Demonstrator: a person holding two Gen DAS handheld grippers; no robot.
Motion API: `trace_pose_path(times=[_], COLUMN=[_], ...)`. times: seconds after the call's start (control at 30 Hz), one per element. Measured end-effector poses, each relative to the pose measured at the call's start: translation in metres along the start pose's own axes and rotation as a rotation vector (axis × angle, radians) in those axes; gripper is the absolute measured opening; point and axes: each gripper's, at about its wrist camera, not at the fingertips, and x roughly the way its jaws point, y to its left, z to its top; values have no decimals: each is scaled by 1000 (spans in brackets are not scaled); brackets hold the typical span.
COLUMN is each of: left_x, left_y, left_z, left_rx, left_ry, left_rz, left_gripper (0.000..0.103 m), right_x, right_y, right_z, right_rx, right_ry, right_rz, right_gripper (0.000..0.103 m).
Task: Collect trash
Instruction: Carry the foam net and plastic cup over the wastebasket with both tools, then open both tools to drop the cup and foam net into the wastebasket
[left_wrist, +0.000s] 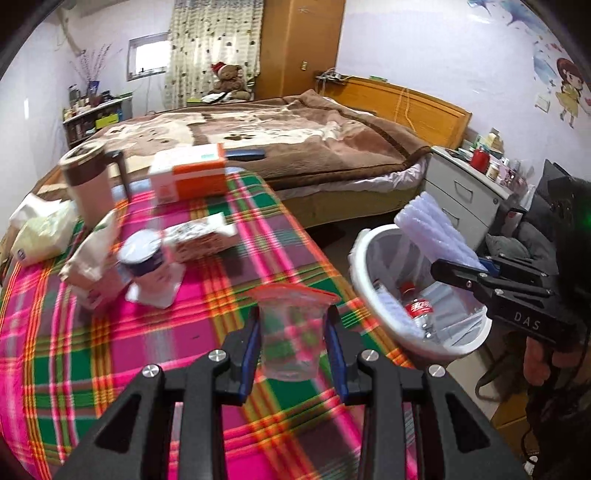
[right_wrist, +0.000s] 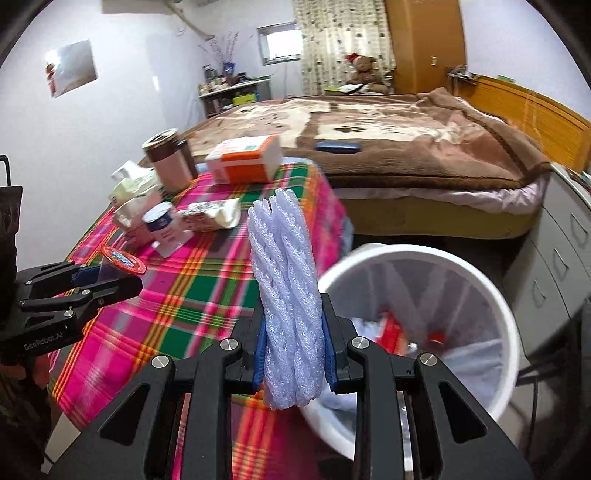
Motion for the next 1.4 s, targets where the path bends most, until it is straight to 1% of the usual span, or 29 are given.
trace_pose_path(times=[0.13, 0.2, 0.47, 0.77, 1.1, 1.13, 1.23, 1.33, 1.37, 1.4], left_x=[11, 19, 48, 68, 84, 85, 89, 87, 86, 86], left_y=[-29, -42, -85, -101, -104, -104, -104, -104, -103, -102], left_z=[10, 14, 22, 23, 23, 23, 22, 22, 23, 23], left_rx=[59, 72, 119, 128, 104, 101, 92, 92, 92, 87], left_ry=[-5, 3, 37, 70, 85, 84, 94, 88, 87, 87], left_rz=[-11, -31, -91, -113, -124, -130, -142, -155, -150, -145], left_gripper=[34, 34, 35, 35, 35, 37, 51, 52, 55, 57], right_x=[-8, -9, -5, 3, 13, 14, 18, 22, 22, 22], right_y=[-26, -40, -72, -93, -104, -105, -107, -109, -110, -110], right_z=[-4, -7, -17, -25, -29, -29, -31, -32, -33, -33], right_rx=[41, 58, 119, 149, 175, 175, 179, 182, 181, 184], right_ry=[-3, 3, 30, 72, 101, 106, 120, 143, 144, 138], right_rz=[-52, -85, -155, -178, -183, -184, -181, -175, -175, -182], right_gripper=[25, 25, 25, 25, 26, 26, 26, 29, 30, 35])
